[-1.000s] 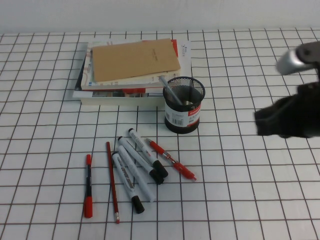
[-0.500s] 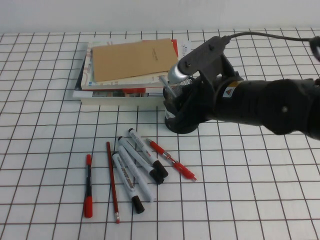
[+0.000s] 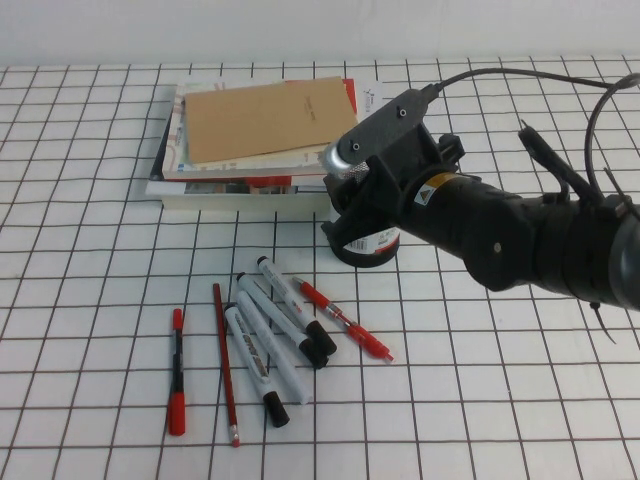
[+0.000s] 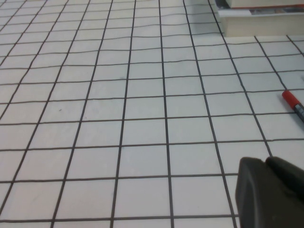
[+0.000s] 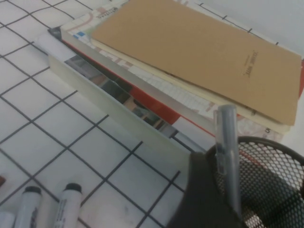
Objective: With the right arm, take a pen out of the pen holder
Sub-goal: 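Take a marker out of the pen holder and lay it on the table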
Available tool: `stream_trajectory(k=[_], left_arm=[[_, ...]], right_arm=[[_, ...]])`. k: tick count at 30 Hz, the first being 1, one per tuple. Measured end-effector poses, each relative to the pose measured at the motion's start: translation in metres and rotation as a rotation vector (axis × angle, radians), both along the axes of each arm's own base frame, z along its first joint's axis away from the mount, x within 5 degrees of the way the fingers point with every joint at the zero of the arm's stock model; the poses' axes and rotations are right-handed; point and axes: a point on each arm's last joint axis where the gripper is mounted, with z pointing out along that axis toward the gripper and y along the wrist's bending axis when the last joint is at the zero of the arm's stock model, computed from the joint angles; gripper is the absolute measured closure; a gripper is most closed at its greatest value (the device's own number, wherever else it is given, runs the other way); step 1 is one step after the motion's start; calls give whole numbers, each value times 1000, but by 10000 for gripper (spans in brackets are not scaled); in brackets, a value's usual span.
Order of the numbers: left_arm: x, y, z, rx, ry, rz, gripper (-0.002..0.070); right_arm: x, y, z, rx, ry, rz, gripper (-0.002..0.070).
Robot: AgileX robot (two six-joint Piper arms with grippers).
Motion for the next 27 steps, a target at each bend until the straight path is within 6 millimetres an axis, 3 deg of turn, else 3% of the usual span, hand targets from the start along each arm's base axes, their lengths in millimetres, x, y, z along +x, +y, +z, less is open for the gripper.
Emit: stream_trajectory(k=[8, 27], left_arm=[[0, 0, 0, 0, 0, 0, 680], [0, 0, 0, 0, 0, 0, 679]], right_arm=[[13, 12, 6, -14, -35, 29, 286], [38, 32, -14, -27, -27, 36, 286]])
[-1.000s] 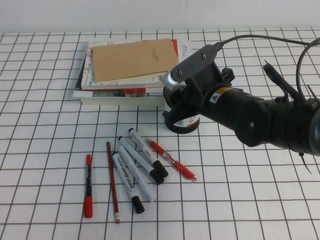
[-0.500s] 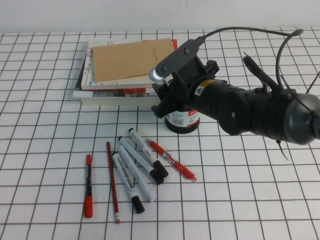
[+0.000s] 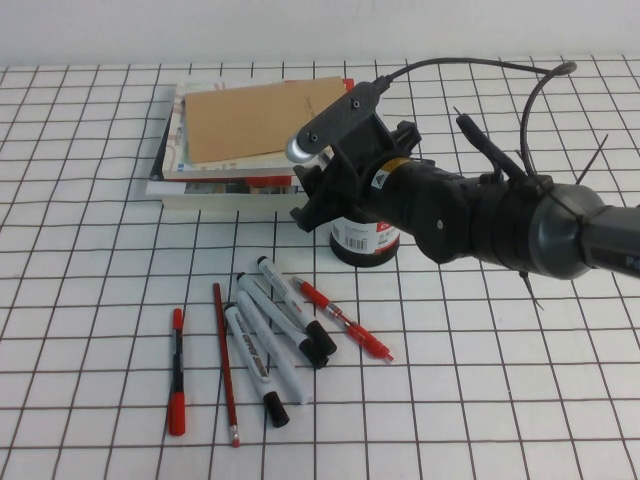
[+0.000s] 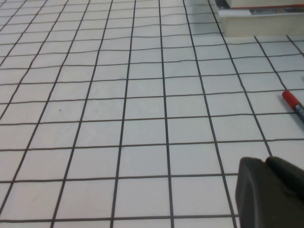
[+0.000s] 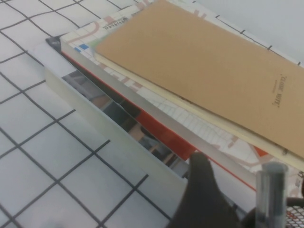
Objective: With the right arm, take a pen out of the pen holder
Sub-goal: 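Take a marker out of the pen holder and lay it on the table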
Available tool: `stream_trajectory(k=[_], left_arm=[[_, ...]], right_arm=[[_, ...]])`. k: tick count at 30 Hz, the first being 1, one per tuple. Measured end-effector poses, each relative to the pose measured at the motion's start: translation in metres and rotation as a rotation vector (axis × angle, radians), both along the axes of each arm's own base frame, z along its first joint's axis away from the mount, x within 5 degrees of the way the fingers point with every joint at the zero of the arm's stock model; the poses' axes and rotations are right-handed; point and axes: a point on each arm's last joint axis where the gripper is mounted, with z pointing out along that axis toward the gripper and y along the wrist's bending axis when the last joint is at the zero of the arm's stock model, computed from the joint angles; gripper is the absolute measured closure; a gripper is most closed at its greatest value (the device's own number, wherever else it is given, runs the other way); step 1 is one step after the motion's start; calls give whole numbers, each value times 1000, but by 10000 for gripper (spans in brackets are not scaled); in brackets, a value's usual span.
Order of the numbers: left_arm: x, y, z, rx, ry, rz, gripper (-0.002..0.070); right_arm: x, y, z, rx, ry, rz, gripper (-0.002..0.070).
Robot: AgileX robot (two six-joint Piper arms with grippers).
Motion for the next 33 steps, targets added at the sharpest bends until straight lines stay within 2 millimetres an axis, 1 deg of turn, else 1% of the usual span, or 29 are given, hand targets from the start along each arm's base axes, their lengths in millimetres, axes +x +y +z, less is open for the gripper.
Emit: stream_trajectory(k=[7, 12, 15, 18, 25, 30, 33], left_arm=[[0, 0, 0, 0, 0, 0, 679], [0, 0, 0, 0, 0, 0, 679], [0, 0, 0, 0, 0, 0, 679], [0, 0, 0, 0, 0, 0, 680], [0, 0, 0, 0, 0, 0, 679], [0, 0, 0, 0, 0, 0, 680], [0, 0, 0, 0, 0, 0, 679]], right_arm=[[10, 1, -9, -10, 9, -10, 286], [14, 0, -12, -13, 10, -14, 286], [15, 0, -10, -10, 5, -16, 293], [15, 0, -10, -9, 4, -16, 328], [15, 0, -11, -12, 9, -15, 453], [16, 0, -15, -19, 21, -15, 512], [16, 0, -16, -20, 22, -15, 569]])
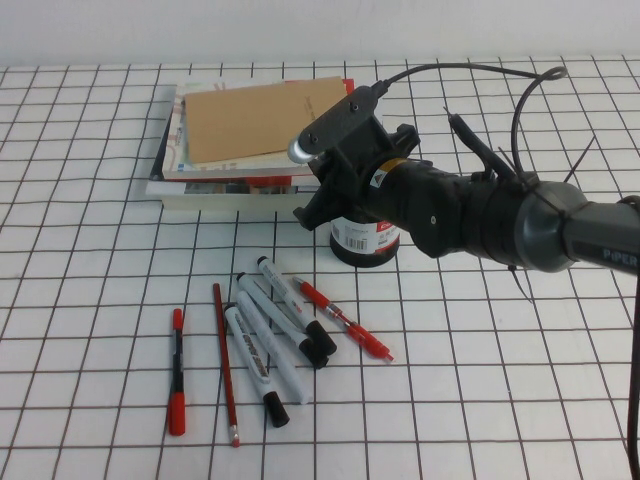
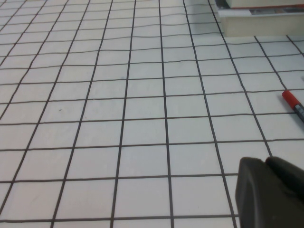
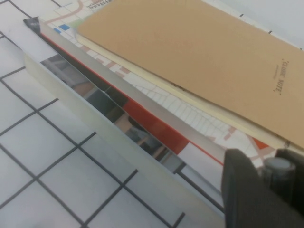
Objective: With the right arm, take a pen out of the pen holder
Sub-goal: 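Take a marker out of the pen holder and lay it on the table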
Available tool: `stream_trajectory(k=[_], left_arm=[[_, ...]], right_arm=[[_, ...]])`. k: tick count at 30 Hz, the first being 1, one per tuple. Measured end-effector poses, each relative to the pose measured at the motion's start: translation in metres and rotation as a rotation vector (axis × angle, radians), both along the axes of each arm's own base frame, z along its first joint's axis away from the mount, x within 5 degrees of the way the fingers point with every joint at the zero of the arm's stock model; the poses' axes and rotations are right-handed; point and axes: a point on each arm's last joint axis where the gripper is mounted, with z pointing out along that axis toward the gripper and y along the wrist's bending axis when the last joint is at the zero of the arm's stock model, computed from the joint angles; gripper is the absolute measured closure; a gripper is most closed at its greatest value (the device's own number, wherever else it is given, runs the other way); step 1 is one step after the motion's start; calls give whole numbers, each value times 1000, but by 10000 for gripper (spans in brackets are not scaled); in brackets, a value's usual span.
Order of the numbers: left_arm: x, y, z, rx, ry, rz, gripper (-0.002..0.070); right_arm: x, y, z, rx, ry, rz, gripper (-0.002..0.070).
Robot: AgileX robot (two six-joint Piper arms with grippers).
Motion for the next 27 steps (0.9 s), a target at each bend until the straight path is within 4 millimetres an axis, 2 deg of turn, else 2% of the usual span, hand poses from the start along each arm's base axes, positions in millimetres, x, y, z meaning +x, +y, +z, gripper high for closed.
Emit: stream_trajectory(k=[10, 14, 21, 27], left_arm=[[0, 0, 0, 0, 0, 0, 679], [0, 0, 0, 0, 0, 0, 679], [0, 0, 0, 0, 0, 0, 679], [0, 0, 0, 0, 0, 0, 679]], right_arm=[[0, 0, 0, 10, 3, -7, 583], [-3, -2, 11, 22, 6, -5, 583], [-19, -12, 74, 85, -92, 11, 583], [-44, -29, 135, 164, -155, 23, 583]])
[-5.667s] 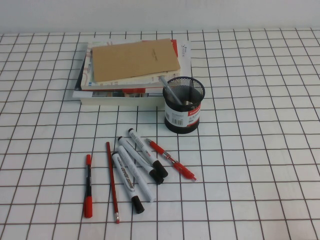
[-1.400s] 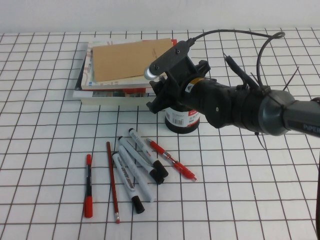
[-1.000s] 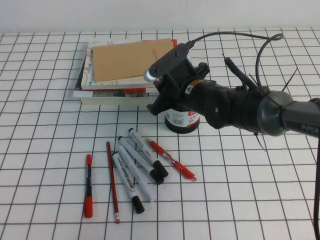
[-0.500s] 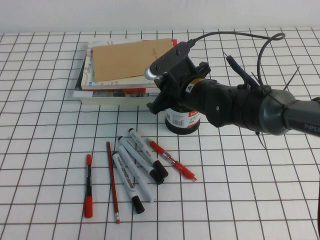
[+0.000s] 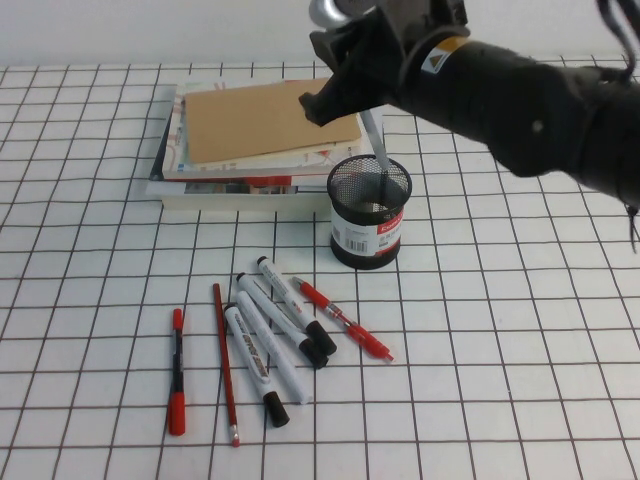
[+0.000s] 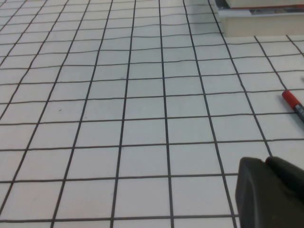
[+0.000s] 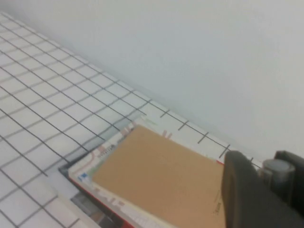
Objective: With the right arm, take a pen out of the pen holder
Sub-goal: 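Take a marker out of the pen holder and lay it on the table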
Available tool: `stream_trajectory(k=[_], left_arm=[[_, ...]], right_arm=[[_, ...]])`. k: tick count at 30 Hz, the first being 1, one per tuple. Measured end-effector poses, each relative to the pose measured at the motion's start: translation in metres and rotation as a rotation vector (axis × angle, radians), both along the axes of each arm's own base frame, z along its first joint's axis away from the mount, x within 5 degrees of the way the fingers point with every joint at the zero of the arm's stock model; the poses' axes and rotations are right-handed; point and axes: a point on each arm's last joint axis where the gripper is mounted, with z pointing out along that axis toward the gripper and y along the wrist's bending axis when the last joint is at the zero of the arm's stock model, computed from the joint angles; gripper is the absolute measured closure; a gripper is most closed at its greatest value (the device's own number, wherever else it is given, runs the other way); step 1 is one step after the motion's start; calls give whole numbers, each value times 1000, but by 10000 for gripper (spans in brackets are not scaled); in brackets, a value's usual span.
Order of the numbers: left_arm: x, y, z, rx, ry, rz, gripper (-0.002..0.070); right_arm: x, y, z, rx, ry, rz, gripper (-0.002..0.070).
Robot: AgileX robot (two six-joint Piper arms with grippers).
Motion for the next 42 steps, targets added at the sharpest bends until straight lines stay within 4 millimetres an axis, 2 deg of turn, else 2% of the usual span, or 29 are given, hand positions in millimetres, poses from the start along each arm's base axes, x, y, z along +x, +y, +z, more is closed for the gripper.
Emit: stream_trajectory(k=[2, 6, 9, 16, 22, 29, 37, 42], left_arm=[[0, 0, 0, 0, 0, 0, 679], [0, 0, 0, 0, 0, 0, 679], [0, 0, 0, 0, 0, 0, 679], [0, 0, 0, 0, 0, 0, 679], [0, 0, 0, 0, 0, 0, 679], [0, 0, 0, 0, 0, 0, 679], [0, 0, 0, 0, 0, 0, 679], [0, 0, 0, 0, 0, 0, 679]], right_arm=[[-11, -6, 16, 37, 32, 13, 583], [-30, -12, 28, 77, 173, 60, 583], [-41, -12, 22, 83, 349, 89, 583], [-57, -10, -9, -32, 701, 128, 584], [-49, -1, -52, -114, 907, 104, 584], [-32, 9, -96, -169, 964, 63, 584], [-15, 16, -125, -246, 926, 56, 584], [-4, 21, -134, -279, 890, 57, 584]])
